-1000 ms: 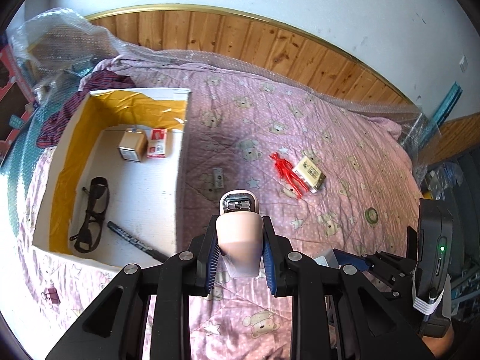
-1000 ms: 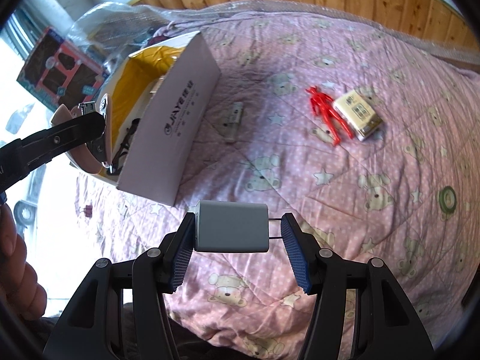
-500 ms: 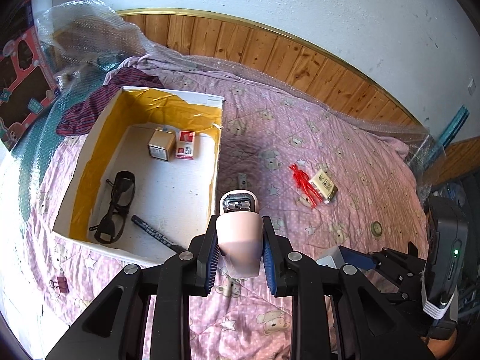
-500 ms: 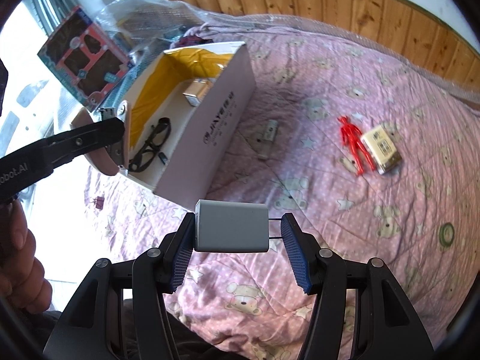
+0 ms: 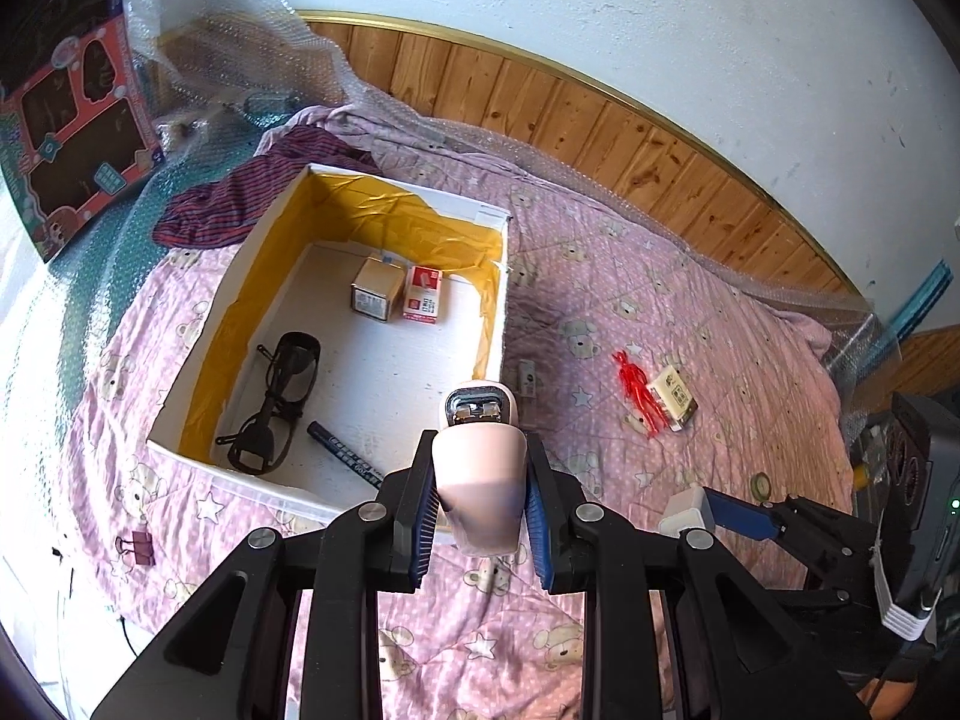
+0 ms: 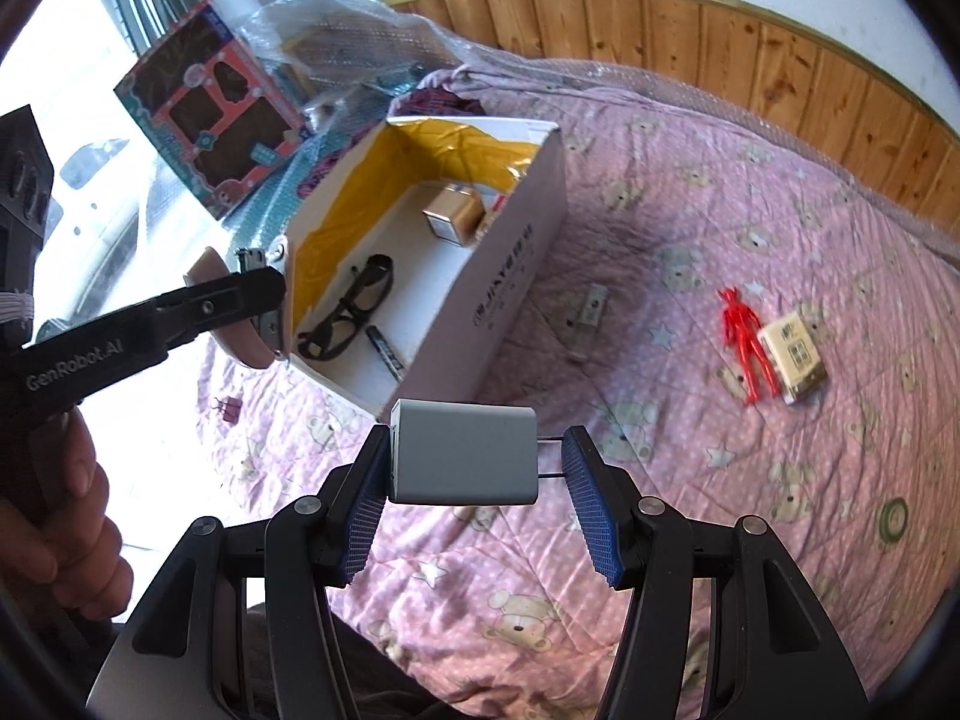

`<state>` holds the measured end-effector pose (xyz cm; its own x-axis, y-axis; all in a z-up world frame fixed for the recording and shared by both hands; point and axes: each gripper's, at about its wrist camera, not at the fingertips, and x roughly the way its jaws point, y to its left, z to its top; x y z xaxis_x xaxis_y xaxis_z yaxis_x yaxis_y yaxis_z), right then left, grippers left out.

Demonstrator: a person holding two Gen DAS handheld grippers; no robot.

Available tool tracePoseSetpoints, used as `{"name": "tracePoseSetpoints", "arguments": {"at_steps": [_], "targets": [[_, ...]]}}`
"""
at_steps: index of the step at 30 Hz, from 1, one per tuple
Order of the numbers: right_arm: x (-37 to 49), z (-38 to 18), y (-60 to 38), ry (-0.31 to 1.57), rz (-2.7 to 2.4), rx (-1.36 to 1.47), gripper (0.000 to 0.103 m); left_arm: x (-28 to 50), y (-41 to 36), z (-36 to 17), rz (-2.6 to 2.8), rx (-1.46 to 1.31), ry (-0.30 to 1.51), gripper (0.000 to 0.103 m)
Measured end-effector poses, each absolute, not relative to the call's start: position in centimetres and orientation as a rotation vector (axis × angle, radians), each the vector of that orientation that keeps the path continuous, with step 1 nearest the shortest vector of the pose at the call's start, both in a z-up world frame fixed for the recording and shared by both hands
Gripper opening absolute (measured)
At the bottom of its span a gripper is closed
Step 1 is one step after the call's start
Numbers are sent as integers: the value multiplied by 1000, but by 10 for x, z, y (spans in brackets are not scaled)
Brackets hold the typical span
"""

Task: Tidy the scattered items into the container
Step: 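Lift and carry the pink object and white plug over the white box with both tools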

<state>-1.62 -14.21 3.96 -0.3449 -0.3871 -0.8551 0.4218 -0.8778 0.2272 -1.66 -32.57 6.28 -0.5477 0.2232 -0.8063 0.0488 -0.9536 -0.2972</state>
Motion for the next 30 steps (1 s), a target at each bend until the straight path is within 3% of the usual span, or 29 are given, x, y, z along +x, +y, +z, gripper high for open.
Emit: {"name": "tracePoseSetpoints", "arguments": {"at_steps": [30], "targets": [[-63,77,-194,143,-2190,1289,60,-50,-355,53,2659,-1458,-553,27]]}}
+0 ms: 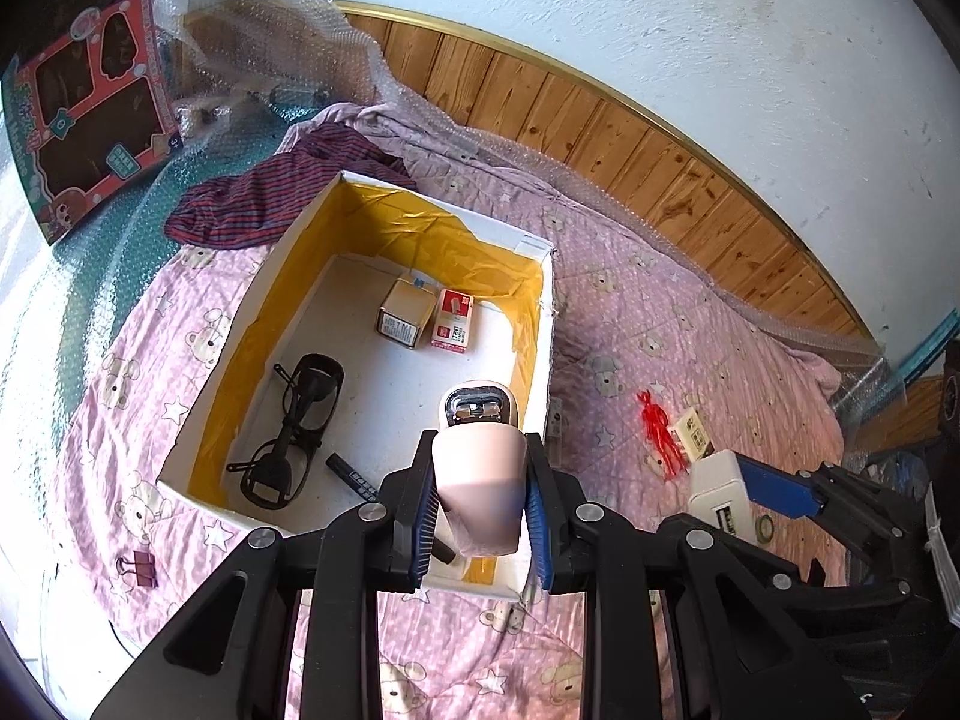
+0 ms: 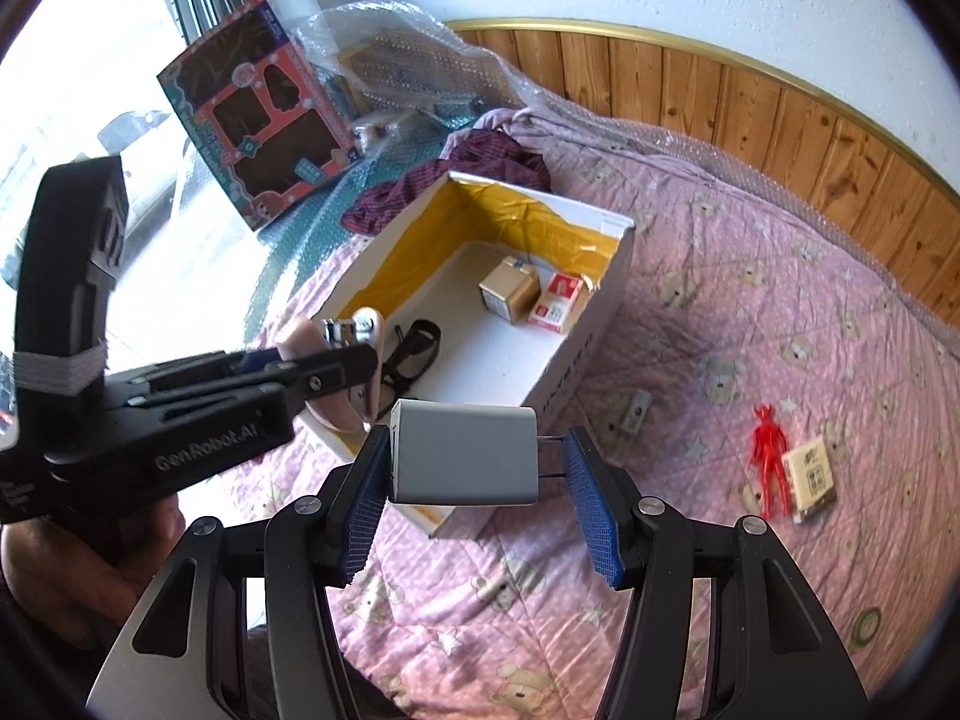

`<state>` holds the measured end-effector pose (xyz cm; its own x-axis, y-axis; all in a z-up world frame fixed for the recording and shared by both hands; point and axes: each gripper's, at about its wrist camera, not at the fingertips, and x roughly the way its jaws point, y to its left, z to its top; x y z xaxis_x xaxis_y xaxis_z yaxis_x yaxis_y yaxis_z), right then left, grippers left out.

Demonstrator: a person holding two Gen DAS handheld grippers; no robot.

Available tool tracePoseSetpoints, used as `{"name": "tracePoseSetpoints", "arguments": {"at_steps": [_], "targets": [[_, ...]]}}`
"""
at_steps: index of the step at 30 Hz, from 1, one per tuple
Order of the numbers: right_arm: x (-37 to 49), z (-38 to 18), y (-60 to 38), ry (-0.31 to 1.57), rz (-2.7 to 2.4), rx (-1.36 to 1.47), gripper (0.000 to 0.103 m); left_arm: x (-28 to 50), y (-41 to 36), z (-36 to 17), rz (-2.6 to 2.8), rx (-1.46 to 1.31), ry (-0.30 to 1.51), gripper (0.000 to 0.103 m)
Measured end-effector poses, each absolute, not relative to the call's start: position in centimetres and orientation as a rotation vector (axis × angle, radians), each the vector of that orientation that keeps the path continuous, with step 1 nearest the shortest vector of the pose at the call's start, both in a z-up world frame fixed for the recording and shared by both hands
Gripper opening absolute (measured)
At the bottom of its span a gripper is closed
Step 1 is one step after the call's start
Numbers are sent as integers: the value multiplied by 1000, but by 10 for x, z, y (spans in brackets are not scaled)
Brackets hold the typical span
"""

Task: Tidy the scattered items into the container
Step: 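Lift and carry the pink object and white plug over the white box with both tools, then open both tools to drop the pink object and white plug into the box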

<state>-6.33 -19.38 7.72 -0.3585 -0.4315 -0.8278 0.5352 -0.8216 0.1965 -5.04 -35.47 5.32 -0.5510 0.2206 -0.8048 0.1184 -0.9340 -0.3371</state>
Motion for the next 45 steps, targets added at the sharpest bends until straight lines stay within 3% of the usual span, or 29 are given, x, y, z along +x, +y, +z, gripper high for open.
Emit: {"name": "tracePoseSetpoints", "arguments": {"at_steps": [34,45], "targets": [[-166,47,-245,154,-2079,1360,60,-121,-374,-33,2436,-1760,-768,27],[-189,25,-250,141,-2045,1420,60,-140,-364,-49,2386,-1812,-765,27]]}}
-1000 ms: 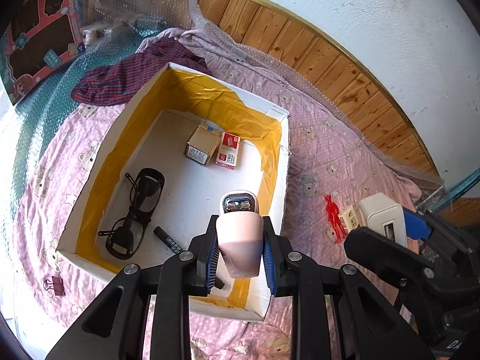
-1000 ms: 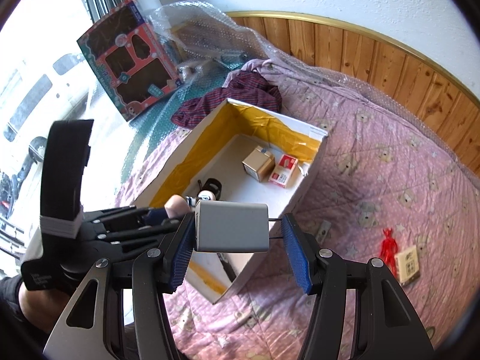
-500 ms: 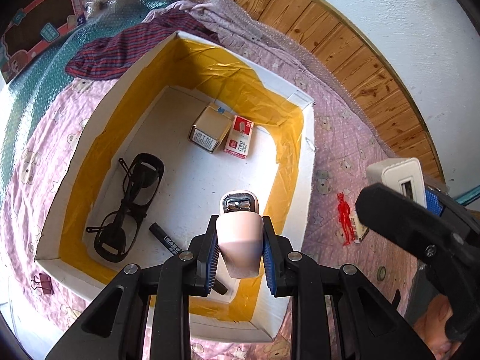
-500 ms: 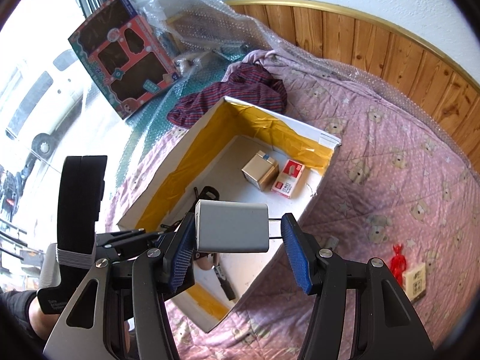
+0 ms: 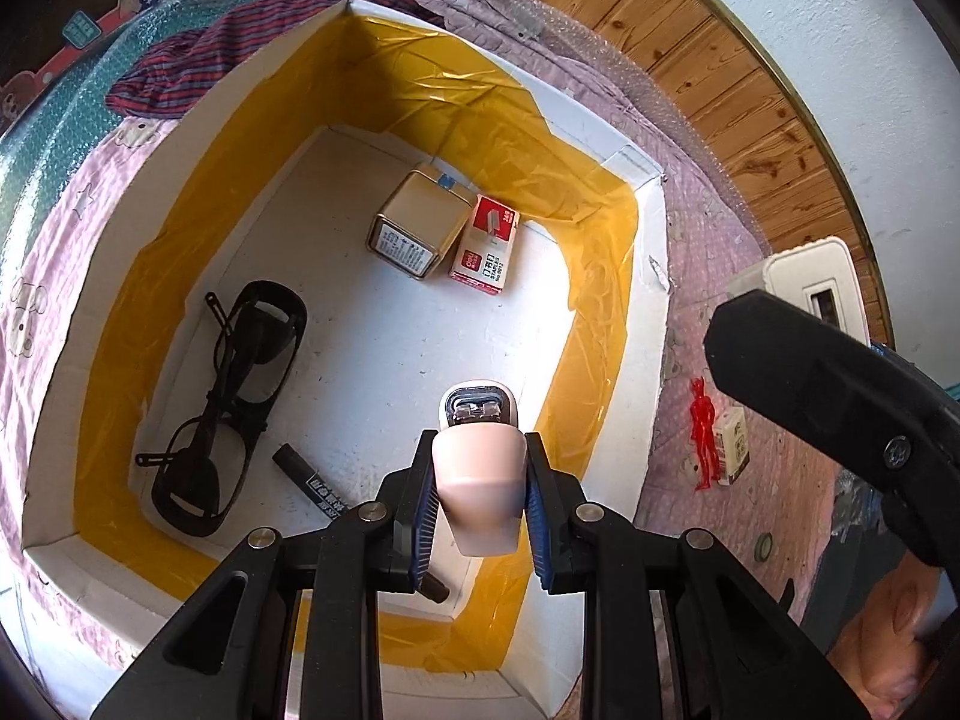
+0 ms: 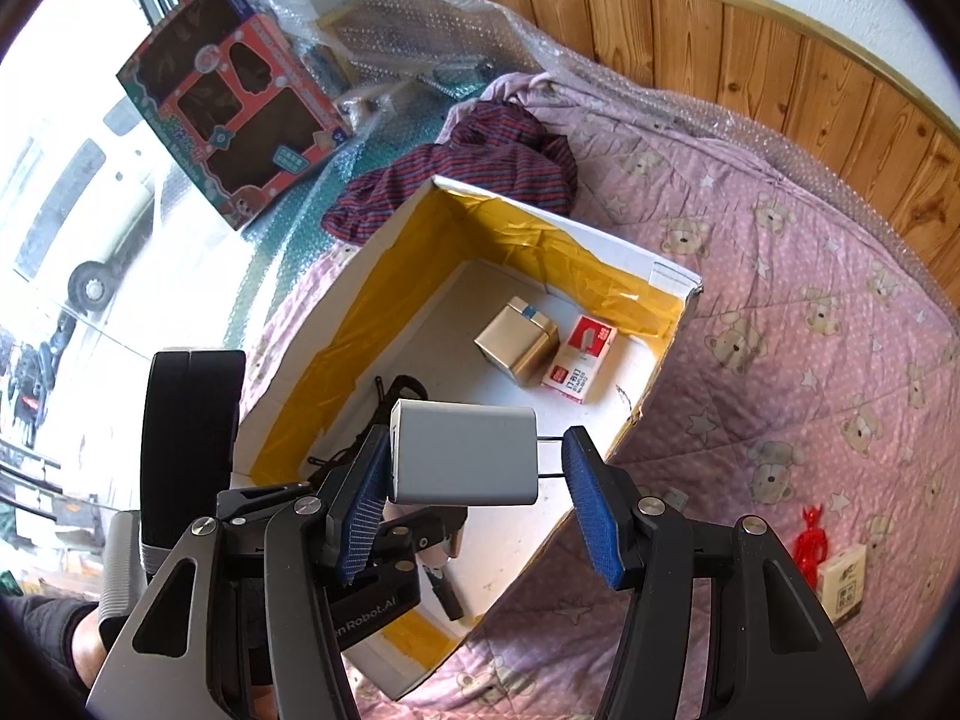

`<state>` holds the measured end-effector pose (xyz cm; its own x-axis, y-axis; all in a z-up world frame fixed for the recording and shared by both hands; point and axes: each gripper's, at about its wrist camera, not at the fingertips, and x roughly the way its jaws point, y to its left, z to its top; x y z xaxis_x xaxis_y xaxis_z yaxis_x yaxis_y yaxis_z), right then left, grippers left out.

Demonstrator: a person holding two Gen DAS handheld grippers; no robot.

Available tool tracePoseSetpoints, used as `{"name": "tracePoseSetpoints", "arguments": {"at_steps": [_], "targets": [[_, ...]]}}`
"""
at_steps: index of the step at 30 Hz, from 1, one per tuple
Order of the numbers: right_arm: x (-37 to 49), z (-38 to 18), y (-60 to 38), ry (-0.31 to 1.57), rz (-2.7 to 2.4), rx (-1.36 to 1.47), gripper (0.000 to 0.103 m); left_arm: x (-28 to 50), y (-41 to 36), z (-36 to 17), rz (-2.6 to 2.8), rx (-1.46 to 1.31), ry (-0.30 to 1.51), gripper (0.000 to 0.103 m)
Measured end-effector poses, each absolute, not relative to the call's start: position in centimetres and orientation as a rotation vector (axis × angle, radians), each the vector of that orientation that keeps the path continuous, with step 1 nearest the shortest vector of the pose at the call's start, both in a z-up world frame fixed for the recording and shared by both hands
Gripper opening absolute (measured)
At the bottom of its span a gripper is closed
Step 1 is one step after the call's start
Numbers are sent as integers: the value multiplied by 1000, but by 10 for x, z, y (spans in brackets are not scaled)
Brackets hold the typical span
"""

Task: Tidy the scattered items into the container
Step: 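Open both tools to drop the pink object and white plug into the box, then withdraw both tools toward the clear bottle and green tape roll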

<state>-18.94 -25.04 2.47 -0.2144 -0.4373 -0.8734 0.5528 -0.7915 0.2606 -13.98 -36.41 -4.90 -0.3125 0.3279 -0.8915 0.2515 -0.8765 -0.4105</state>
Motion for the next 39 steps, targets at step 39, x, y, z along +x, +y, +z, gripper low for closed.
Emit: {"name": "tracePoseSetpoints", "arguments": {"at_steps": [39], "targets": [[-179,-23,-182,-60,-2020,1586,60,-145,-395,-83,2312,-2031,-913,32]]}}
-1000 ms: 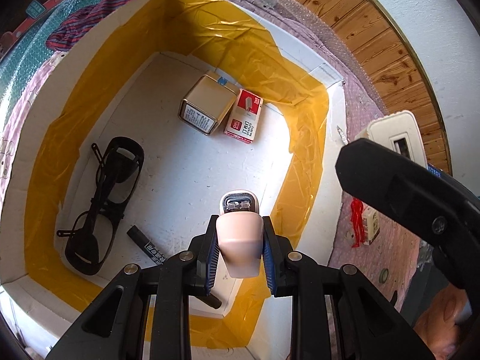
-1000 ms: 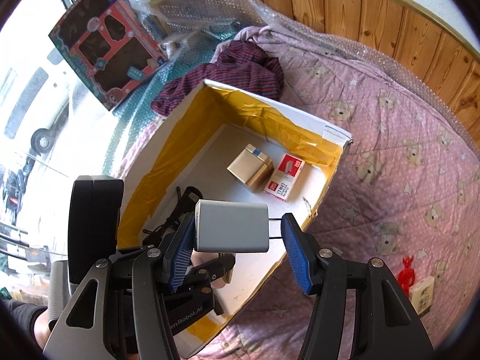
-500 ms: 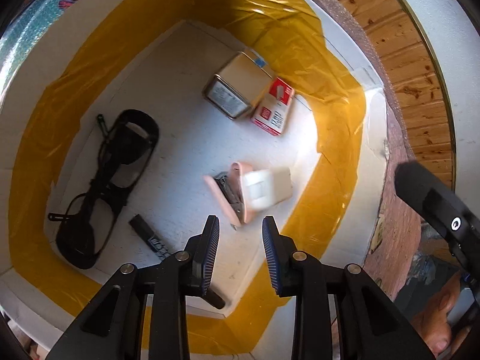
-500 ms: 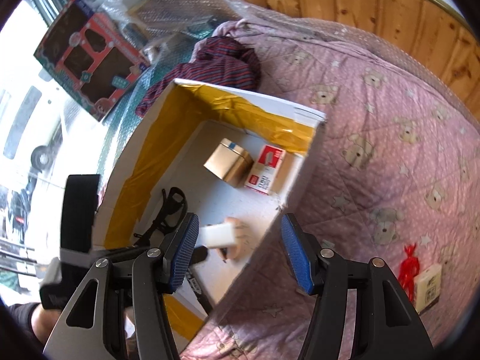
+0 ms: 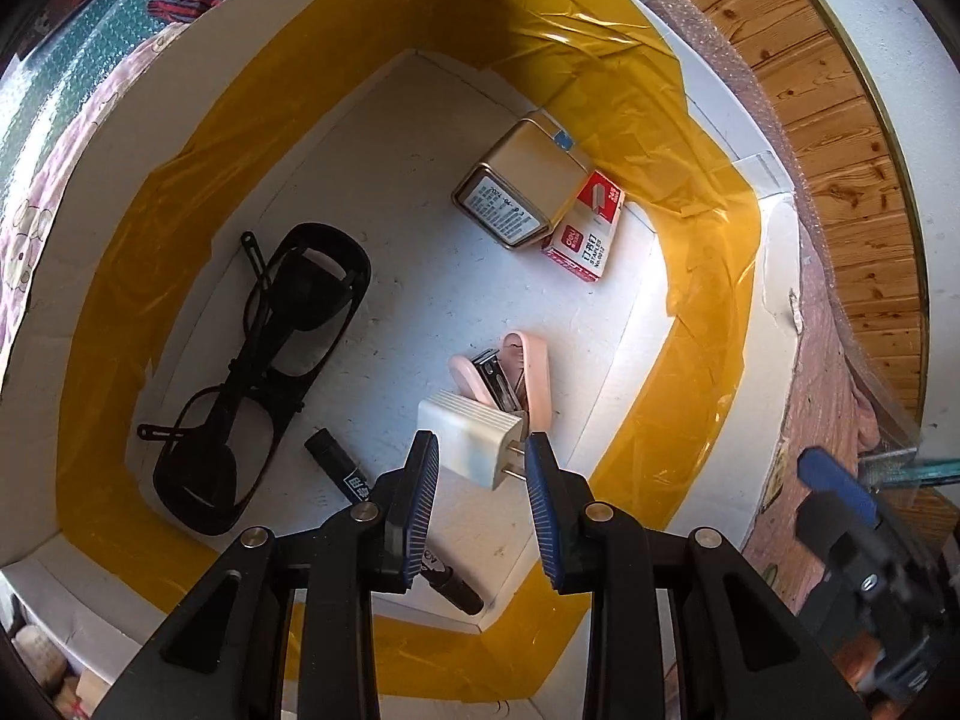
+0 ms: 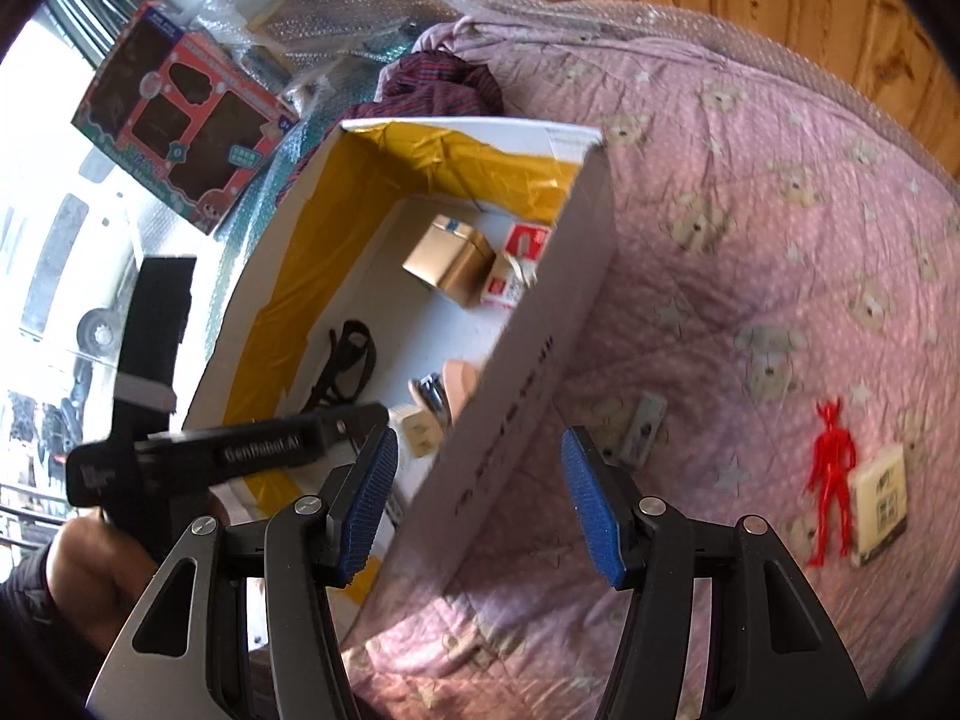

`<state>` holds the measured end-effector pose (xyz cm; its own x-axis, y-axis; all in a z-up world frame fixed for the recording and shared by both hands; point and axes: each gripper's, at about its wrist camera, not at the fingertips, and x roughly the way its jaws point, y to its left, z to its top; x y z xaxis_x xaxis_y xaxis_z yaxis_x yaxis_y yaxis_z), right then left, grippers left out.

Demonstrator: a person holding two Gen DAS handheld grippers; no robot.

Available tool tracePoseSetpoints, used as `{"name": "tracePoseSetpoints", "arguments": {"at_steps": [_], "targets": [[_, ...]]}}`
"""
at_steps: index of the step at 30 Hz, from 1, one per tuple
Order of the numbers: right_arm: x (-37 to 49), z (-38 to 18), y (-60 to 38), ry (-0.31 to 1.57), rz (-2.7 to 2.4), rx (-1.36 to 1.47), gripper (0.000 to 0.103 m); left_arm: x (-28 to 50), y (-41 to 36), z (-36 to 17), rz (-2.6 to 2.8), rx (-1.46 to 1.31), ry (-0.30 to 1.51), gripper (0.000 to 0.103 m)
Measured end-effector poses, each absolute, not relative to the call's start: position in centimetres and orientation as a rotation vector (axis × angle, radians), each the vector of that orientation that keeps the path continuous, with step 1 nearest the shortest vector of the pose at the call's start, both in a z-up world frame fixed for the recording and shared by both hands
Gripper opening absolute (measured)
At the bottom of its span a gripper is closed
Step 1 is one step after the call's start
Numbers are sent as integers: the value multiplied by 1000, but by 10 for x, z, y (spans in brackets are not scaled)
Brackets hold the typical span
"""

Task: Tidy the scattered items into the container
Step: 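Withdraw both tools toward the clear bottle and green tape roll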

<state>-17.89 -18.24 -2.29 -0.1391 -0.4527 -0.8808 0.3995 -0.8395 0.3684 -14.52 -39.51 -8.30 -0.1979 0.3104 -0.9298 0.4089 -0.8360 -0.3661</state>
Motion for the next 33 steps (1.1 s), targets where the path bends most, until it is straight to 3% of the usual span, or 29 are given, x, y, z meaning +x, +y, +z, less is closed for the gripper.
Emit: {"name": "tracePoseSetpoints", "arguments": {"at_steps": [17,33], "targets": [[-119,-1,-147,-205,-2074,1530,60,-115,-355,-24,-2420,1922,727,32],[-66,-1,-87,-413,-2150,1528,60,-85,-281,-2,-2565,2012,548,32]]}}
